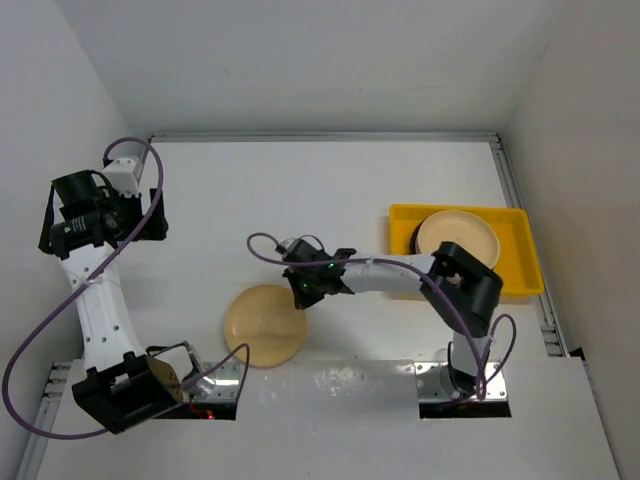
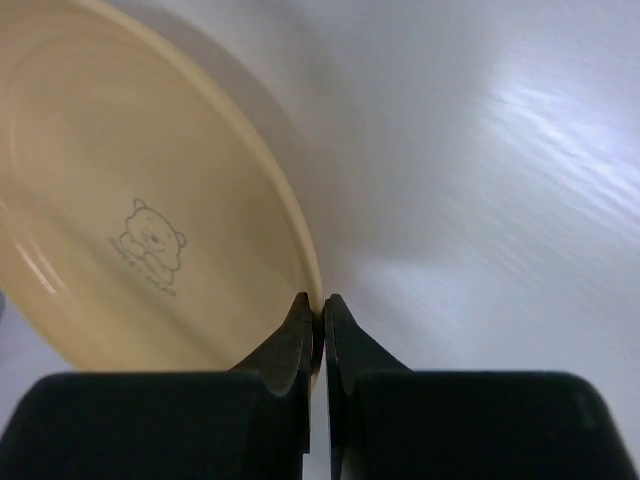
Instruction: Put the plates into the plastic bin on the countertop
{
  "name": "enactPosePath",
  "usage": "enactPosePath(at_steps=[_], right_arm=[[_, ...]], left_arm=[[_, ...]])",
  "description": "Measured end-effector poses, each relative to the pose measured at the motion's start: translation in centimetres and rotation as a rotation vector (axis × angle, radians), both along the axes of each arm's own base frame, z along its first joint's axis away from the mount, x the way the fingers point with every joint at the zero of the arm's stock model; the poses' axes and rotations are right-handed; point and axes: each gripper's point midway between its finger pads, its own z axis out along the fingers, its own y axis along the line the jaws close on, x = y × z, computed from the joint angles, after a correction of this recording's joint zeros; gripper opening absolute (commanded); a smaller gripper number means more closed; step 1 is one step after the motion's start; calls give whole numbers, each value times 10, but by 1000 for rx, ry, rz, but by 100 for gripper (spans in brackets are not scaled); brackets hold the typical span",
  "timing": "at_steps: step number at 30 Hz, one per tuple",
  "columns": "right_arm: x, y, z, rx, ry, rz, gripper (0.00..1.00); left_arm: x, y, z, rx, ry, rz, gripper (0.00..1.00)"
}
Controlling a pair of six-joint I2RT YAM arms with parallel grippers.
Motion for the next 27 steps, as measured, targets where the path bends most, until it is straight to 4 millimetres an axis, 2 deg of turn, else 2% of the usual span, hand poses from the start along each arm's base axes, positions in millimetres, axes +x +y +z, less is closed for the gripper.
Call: enactPosePath(at_steps=[3, 4, 6, 8, 10, 11, 13, 15, 18, 21, 26, 27], right_arm=[[27, -48, 25, 8, -51, -161, 0], [41, -72, 36, 16, -66, -240, 0], [74, -122, 68, 71, -113, -420, 0], [109, -189, 111, 147, -197, -646, 0], [124, -243, 141, 194, -274, -812, 0], [126, -275, 156, 207, -318, -907, 0], [123, -332, 170, 205, -367, -1076, 0], [113, -377, 165, 171, -375, -1219, 0], [88, -417, 132, 100, -295, -1370, 0], [67, -436, 98, 46, -180, -1463, 0], [63, -459, 80, 45, -109, -1552, 1], [64, -460, 78, 46, -99, -1553, 6]], left_arm=[[3, -2, 1, -11, -3, -13, 100], [4, -2, 2, -17, -4, -18, 100], [9, -2, 5, -23, -7, -25, 100], [13, -3, 4, -35, -6, -36, 100], [14, -5, 2, -48, -1, -46, 100], [15, -5, 1, -54, 0, -51, 100], [17, -6, -1, -62, 4, -59, 100], [18, -7, -3, -70, 10, -64, 100], [21, -8, -8, -80, 21, -76, 100], [22, -8, -10, -88, 28, -86, 100], [23, -10, -11, -90, 27, -95, 100], [23, -10, -11, -90, 27, -95, 100]])
